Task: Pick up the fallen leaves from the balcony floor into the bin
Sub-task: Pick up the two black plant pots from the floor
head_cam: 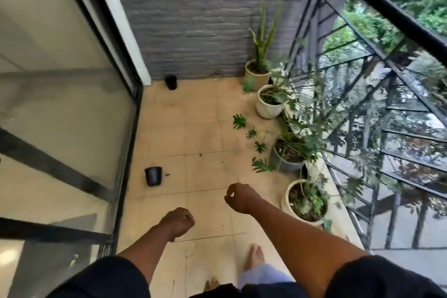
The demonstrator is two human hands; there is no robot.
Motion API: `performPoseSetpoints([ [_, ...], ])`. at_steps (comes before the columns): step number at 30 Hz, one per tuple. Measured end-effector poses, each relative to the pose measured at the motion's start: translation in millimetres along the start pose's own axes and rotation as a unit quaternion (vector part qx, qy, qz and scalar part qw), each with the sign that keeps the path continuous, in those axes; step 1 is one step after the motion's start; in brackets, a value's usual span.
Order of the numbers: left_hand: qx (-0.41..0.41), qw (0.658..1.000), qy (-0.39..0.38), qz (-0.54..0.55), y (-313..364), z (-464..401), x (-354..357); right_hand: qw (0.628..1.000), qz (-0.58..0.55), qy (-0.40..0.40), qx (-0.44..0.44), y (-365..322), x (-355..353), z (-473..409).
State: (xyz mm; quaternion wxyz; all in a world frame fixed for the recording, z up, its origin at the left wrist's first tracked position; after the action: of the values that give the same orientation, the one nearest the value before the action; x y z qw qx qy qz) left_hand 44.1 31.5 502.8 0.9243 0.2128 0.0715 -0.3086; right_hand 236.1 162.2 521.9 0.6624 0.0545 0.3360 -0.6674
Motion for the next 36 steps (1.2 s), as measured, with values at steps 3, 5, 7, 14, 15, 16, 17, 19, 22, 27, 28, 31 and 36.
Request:
performPoseSetpoints([
  [3, -0.003, 0.999, 0.012, 0.031, 3.4, -10.5, -29.1, 1.000, 0.018, -0.008, -0.018, -26.5, -24.3, -33.6],
  [5, -0.016, 0.998, 0.026, 0.061, 5.9, -20.0, -50.2, 0.998, 0.040, -0.021, -0.031, -41.2, -39.7, -60.3],
  [7, -0.025, 0.995, 0.035, 0.088, 9.9, -31.6, -69.7, 0.996, 0.062, -0.037, -0.046, -54.2, -54.7, -87.5],
  [14, -0.069, 0.980, 0.058, 0.177, 31.3, -56.1, -133.4, 0.976, 0.167, -0.094, -0.102, -104.7, -110.0, -167.4],
  [15, -0.073, 0.978, 0.067, 0.185, 35.3, -58.2, -144.2, 0.972, 0.182, -0.099, -0.113, -115.7, -119.2, -176.4],
  [16, -0.072, 0.976, 0.078, 0.188, 40.6, -59.7, -156.3, 0.969, 0.189, -0.097, -0.124, -127.8, -129.1, -185.0],
  [17, -0.074, 0.973, 0.088, 0.202, 43.7, -63.3, -168.9, 0.966, 0.198, -0.100, -0.135, -142.9, -139.6, -194.3],
  [19, -0.071, 0.967, 0.103, 0.221, 49.7, -71.5, -192.4, 0.960, 0.208, -0.110, -0.150, -170.3, -153.4, -212.4],
  [22, -0.076, 0.961, 0.130, 0.230, 53.6, -87.7, -234.1, 0.953, 0.222, -0.113, -0.172, -207.6, -170.3, -243.8],
  [27, -0.095, 0.967, 0.147, 0.186, 46.6, -133.1, -313.6, 0.940, 0.253, -0.129, -0.191, -270.8, -189.5, -316.8],
  [28, -0.097, 0.968, 0.147, 0.176, 43.1, -139.6, -323.3, 0.939, 0.251, -0.129, -0.195, -280.7, -194.4, -322.2],
  [31, -0.086, 0.971, 0.141, 0.173, 33.0, -159.0, -348.0, 0.938, 0.250, -0.126, -0.204, -307.5, -204.1, -338.6],
  [36, -0.113, 0.957, 0.128, 0.236, -9.6, -208.6, -393.4, 0.928, 0.274, -0.172, -0.185, -351.5, -198.4, -411.1],
])
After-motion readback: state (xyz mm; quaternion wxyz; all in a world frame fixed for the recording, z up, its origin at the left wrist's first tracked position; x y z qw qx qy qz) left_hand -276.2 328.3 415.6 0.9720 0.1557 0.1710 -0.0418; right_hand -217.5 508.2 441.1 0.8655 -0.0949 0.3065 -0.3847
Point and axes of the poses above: each hand's wrist, its own z-axis away from the middle knuckle, its own x-axis out of the palm, y = z × x, the point moved 10 cm from there along -z, towards the middle knuckle, and after that the axes turned 13 degrees about -y, right-handed, at the moved point
